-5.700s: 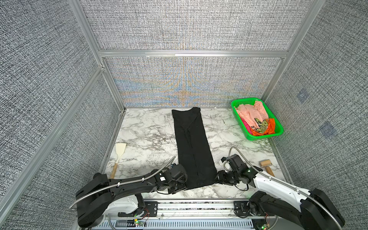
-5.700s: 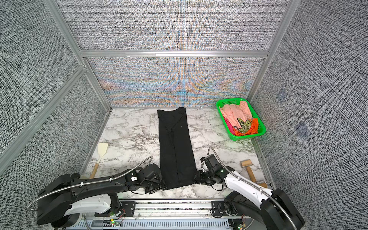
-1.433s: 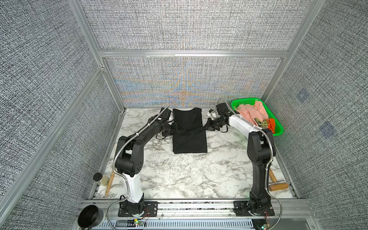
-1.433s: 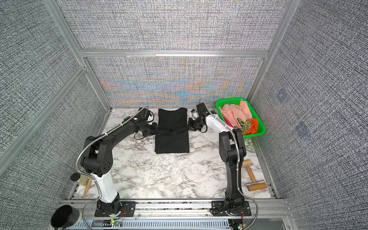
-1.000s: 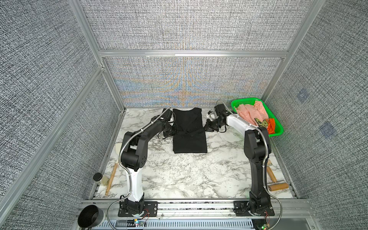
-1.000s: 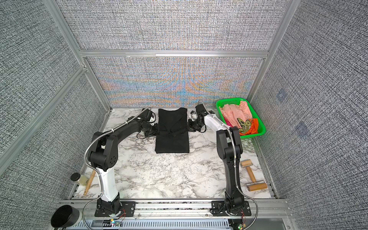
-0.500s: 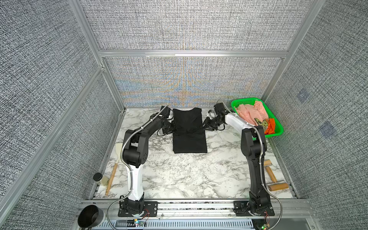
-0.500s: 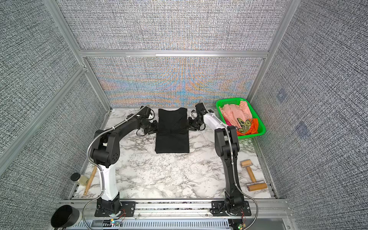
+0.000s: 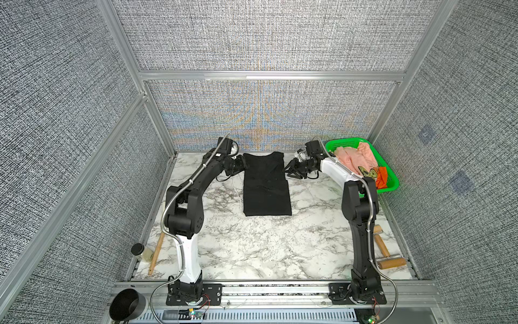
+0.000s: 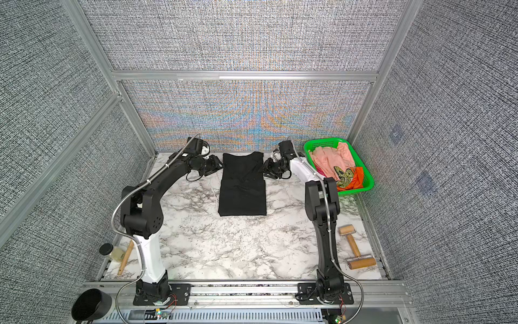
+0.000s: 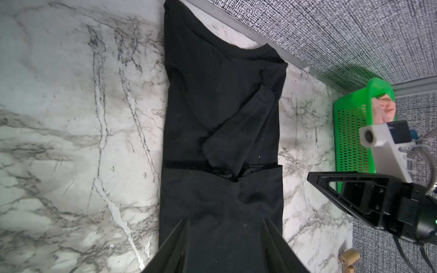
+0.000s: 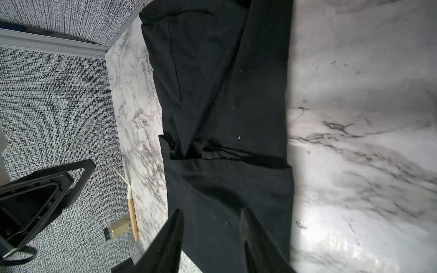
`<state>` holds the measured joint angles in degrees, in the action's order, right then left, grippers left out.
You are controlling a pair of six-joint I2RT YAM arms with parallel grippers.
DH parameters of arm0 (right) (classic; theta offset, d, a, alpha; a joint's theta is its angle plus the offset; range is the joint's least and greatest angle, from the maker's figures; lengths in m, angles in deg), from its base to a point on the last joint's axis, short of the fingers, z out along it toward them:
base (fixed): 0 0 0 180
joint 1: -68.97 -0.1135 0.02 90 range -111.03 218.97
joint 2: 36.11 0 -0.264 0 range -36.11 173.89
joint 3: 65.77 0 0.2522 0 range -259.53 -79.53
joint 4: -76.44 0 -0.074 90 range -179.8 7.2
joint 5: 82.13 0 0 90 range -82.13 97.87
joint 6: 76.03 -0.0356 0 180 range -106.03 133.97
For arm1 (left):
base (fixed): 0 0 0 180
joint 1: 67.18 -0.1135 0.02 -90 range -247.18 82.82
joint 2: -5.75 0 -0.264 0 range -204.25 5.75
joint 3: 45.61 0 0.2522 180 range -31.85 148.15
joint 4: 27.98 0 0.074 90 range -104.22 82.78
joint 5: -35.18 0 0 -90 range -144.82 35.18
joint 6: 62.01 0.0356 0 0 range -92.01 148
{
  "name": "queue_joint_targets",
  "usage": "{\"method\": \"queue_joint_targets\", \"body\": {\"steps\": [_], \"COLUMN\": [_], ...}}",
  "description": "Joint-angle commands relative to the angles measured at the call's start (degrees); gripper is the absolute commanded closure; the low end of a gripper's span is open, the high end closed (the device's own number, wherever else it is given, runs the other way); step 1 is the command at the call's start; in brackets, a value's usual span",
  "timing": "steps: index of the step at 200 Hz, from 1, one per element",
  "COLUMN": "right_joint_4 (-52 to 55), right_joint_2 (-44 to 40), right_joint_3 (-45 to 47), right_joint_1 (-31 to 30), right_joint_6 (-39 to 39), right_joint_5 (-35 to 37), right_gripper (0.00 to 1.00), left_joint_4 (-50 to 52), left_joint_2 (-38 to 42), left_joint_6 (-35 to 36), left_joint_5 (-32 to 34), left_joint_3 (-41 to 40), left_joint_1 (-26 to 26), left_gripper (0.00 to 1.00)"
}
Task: Fold and stack t-shirts
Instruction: Fold the T-shirt at the top-center of the table.
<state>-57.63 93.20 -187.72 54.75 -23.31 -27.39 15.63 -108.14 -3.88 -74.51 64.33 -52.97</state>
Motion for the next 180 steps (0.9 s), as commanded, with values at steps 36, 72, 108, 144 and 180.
{"method": "queue_joint_targets", "body": {"steps": [36, 72, 108, 144, 180], "right_joint_4": [0.28, -3.35, -6.09, -6.58, -9.46], "right_joint_2": [-13.89, -19.86, -22.16, -23.16, -23.94], "right_joint_3": [15.22, 24.66, 29.70, 33.30, 37.94], "right_joint_1": [-0.11, -0.73, -2.01, -3.96, -4.87], "right_joint_6": [8.88, 8.64, 7.19, 6.58, 4.33], "right_joint_5": [8.24, 10.38, 11.35, 11.54, 8.88], "right_gripper": [0.51, 0.49, 0.47, 0.45, 0.43], "left_joint_4": [-7.61, -12.28, -12.70, -11.39, -13.45], "left_joint_2": [16.12, 23.58, 24.53, 22.87, 22.74], "left_joint_6": [-3.33, -6.79, -7.81, -8.10, -10.01], "left_joint_5": [3.50, 6.73, 6.89, 6.14, 4.62], "left_joint_3": [-23.47, -34.09, -37.21, -38.03, -40.89], "left_joint_1": [1.19, 2.21, 3.28, 5.73, 7.78], "left_gripper": [0.39, 0.35, 0.35, 0.35, 0.35]}}
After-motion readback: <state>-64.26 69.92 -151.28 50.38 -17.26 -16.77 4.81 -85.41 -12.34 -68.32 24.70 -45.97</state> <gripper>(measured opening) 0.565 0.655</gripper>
